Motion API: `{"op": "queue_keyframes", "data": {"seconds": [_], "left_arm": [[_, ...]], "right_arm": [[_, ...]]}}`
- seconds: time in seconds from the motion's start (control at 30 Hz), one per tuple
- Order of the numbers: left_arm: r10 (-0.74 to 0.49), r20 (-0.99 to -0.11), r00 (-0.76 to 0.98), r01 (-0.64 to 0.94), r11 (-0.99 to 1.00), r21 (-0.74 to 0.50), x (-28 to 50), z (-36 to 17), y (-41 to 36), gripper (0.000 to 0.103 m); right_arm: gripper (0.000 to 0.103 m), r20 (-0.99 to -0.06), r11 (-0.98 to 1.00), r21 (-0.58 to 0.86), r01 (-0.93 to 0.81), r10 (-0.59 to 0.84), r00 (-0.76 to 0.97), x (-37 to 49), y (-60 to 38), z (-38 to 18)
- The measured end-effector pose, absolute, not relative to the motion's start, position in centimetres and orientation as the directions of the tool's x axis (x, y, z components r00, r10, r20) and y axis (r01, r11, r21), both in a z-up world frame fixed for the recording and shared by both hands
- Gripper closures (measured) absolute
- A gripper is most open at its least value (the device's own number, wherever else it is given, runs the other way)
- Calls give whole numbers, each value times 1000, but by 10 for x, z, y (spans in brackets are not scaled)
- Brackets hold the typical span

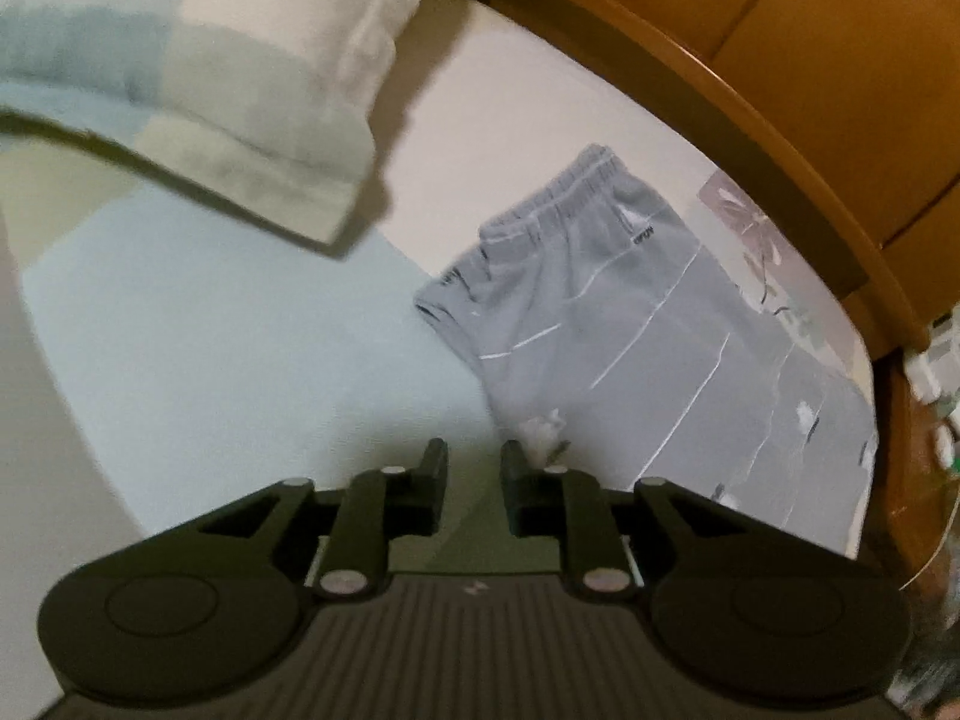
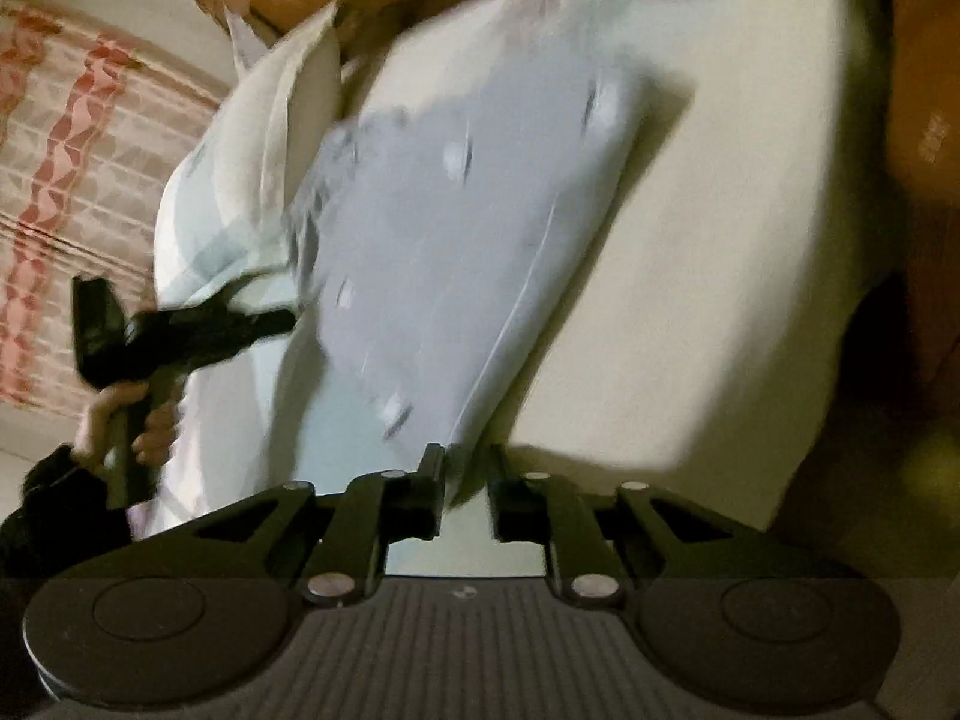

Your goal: Fold clothes

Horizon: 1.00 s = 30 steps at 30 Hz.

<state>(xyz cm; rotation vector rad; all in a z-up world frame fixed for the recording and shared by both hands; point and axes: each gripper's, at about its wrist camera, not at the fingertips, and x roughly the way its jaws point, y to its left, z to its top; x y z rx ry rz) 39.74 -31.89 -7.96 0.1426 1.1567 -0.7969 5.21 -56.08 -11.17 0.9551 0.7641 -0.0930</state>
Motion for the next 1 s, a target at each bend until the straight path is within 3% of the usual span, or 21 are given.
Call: {"op": "queue_keyframes", "data": {"seconds": [0.07,0.13,0.2,0.33,0.47,0.7,0.87,1.0], "left_arm": [[-510,-842,176,669,690,-278,396,-74,-335,78],[-532,-827,183,708,654,-264,394,-69,-352,58],[-554,-811,188,746,618,-249,392,-63,-368,51],[-598,-777,195,814,540,-211,388,-52,-401,51],[-550,-808,213,806,566,-172,396,-83,-405,52],[-546,-816,190,788,580,-205,402,-88,-360,54],[-627,-762,161,845,486,-221,390,-69,-396,50],[-681,-723,111,877,410,-251,388,-75,-442,46]], "right_arm": [[84,-627,671,639,377,170,760,48,-571,-90],[84,-608,779,535,328,86,789,62,-580,-66],[84,-582,872,411,266,27,813,92,-584,-50],[94,-587,920,337,202,38,809,164,-590,-63],[94,-613,944,303,134,85,785,220,-587,-91],[94,-637,945,310,104,125,761,189,-584,-95],[90,-585,967,217,133,20,811,189,-588,-69],[91,-623,954,242,177,13,782,200,-598,-93]]}}
